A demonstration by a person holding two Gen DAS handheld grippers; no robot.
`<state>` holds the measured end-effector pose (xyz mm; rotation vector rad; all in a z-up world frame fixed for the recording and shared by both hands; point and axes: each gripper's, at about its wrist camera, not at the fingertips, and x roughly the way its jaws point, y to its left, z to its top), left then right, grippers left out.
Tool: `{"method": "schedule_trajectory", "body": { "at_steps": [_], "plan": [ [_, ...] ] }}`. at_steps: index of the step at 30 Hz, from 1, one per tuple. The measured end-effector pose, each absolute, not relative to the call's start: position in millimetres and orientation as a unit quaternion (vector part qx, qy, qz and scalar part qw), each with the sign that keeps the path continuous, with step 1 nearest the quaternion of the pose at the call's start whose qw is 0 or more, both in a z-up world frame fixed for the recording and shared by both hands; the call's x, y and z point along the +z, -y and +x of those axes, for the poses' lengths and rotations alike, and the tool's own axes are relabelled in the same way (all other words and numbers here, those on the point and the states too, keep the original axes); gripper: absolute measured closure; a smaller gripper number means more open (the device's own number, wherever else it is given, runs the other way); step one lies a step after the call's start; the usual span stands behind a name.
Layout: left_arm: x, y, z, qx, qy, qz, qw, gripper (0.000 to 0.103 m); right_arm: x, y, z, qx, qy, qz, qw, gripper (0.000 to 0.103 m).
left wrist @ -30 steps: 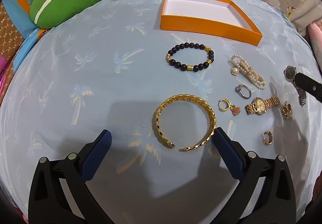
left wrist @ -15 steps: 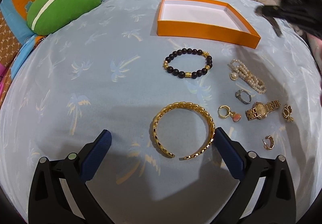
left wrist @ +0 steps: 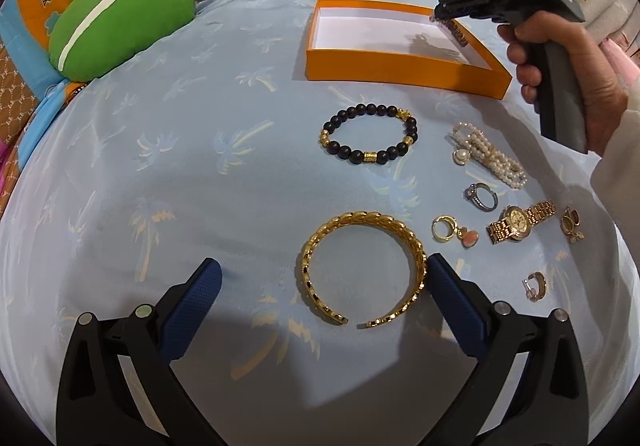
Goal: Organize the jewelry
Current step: 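Carry the silver watch into the orange box and open the right tool, then grasp the gold cuff bangle with the left tool and drop it in the box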
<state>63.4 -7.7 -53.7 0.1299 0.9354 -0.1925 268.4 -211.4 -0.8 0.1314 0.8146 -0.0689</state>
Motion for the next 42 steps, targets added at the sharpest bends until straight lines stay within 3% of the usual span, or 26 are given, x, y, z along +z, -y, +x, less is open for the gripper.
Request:
{"method": "schedule_trajectory", "body": {
  "at_steps": [11,12,13,15,19,28,42],
  "plan": [
    [-53.1,7.8,64.3,-0.096,-0.448,0.062,0.887,0.008,-1.9,216.4,250.1,-0.041,-0.396,0.072,0.915,0.097],
    [-51.9,8.9,63.2,-0.099,-0.445,0.064,0.888,0.016,-1.4,216.7,246.4,-0.041,-0.397,0.075,0.914,0.097],
    [-49.7,10.6,62.0,-0.103,-0.439,0.067,0.89,0.032,-1.0,216.1,241.9,-0.039,-0.397,0.076,0.914,0.097],
    [-46.1,14.6,61.2,-0.114,-0.435,0.072,0.89,0.047,-0.8,212.6,234.1,-0.04,-0.397,0.068,0.914,0.097],
    [-41.2,12.6,63.8,-0.14,-0.444,0.048,0.884,0.047,1.1,209.0,219.6,-0.032,-0.398,0.072,0.914,0.097],
    [12.7,-7.5,85.8,-0.113,-0.378,0.037,0.918,0.047,8.7,211.4,193.7,-0.034,-0.394,0.089,0.914,0.097],
    [24.8,-7.7,127.9,-0.102,-0.372,0.028,0.922,0.047,12.1,214.8,170.2,-0.035,-0.394,0.099,0.913,0.096]
  ]
}}
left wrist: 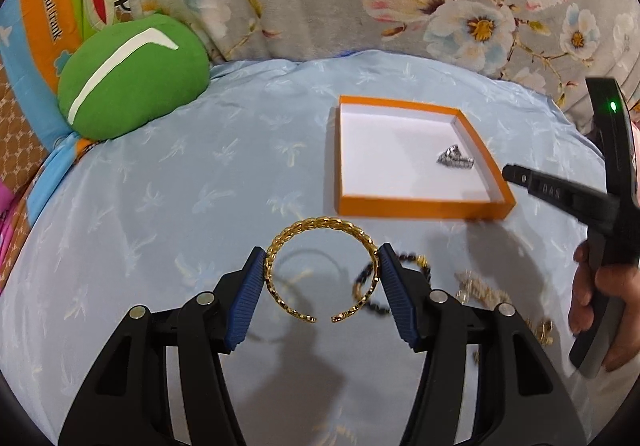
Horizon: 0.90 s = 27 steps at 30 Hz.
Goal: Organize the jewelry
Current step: 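Grasp the gold cuff bangle with the left tool and drop it in the box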
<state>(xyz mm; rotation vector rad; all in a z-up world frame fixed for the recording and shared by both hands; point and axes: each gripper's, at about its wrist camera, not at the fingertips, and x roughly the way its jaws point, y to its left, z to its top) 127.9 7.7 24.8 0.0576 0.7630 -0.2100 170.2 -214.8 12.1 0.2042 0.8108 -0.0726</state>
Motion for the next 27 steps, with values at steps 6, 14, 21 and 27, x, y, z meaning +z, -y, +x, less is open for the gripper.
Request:
{"method": "schedule_trajectory", "body": {
  "at_steps": [6,14,21,27],
  "plan": [
    [41.1,22.8,187.0,-0.099,-0.338,0.031,0.935,0.047,4.7,221.2,182.6,-0.041,-0.399,0.113,0.909,0.096],
    [22.7,66.4,251.4,-0.103,-0.355,0.03,0.929,0.047,0.2,223.0,193.9,-0.043,-0.4,0.112,0.909,0.093],
    [3.6,79.0,264.9,-0.103,-0.368,0.036,0.923,0.046,-2.2,217.2,198.7,-0.042,-0.398,0.108,0.91,0.082],
    [5.9,73.6,262.7,-0.096,-0.359,0.031,0.928,0.037,-1.5,211.8,196.5,-0.044,-0.396,0.1,0.912,0.075]
  ]
}}
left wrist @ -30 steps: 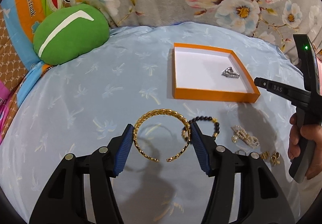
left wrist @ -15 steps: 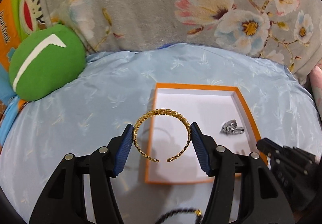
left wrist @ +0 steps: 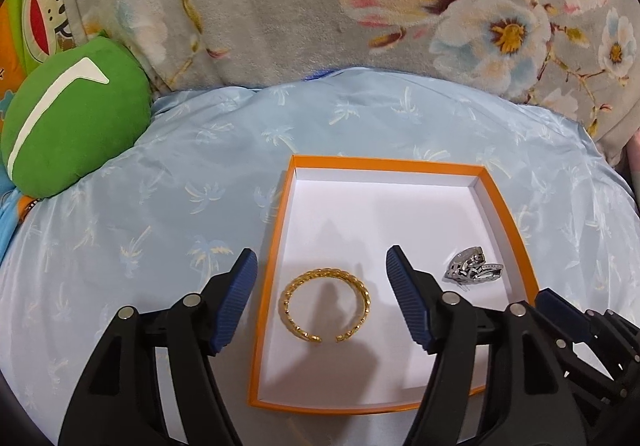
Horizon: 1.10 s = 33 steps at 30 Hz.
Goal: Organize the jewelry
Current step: 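Grasp the gold cuff bangle with the left tool and drop it in the box, then grasp the pearl bracelet with the right tool while the left tool approaches the black bead bracelet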
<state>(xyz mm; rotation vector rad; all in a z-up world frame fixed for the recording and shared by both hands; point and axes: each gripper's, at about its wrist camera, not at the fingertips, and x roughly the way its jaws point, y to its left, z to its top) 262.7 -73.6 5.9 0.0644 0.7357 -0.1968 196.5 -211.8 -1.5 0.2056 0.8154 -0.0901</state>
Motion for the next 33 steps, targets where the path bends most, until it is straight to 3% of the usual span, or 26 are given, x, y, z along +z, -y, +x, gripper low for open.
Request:
{"method": "schedule_trajectory", "body": {
  "at_steps": [21,29,33],
  "plan": [
    [-2.0,16.0,163.9,-0.083,-0.397,0.025,0.914,0.036,-6.1,173.1,88.7,0.013,-0.434,0.068,0.898,0.071],
    [-17.8,6.3,141.6,-0.084,-0.423,0.021,0.902,0.036,-24.0,152.0,87.4,0.031,-0.451,0.044,0.891,0.066],
    [-22.4,8.6,135.9,-0.092,-0.427,0.022,0.9,0.029,-31.5,150.6,91.4,0.034,-0.459,0.045,0.887,0.066]
  ]
}}
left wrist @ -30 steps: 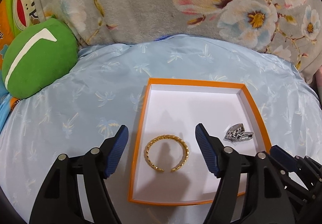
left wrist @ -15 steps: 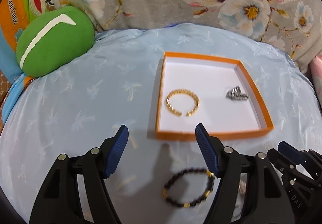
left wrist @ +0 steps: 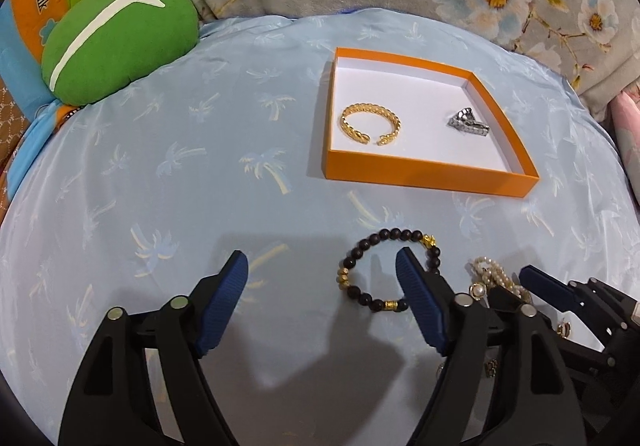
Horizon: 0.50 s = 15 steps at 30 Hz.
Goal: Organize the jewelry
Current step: 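Grasp the pearl bracelet with the right tool while the left tool approaches the black bead bracelet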
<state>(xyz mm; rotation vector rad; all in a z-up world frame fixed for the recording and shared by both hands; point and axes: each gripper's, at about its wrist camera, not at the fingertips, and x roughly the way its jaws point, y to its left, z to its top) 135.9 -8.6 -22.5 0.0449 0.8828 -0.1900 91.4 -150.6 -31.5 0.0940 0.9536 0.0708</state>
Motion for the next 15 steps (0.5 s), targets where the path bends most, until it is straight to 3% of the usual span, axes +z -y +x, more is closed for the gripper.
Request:
{"method": "schedule_trajectory", "body": {
  "at_steps": [3,6,15],
  "plan": [
    [-26.7,13.0,135.3,-0.098,-0.431,0.025,0.896,0.029,-32.1,150.5,91.6,0.03,-0.457,0.038,0.888,0.07],
    [-30.5,17.3,136.4,-0.103,-0.437,0.027,0.893,0.029,-31.9,156.1,91.5,0.024,-0.456,0.047,0.888,0.089],
    [-42.9,32.5,137.5,-0.121,-0.452,0.03,0.883,0.028,-26.7,172.8,88.7,0.008,-0.45,0.076,0.89,0.089]
  ]
}}
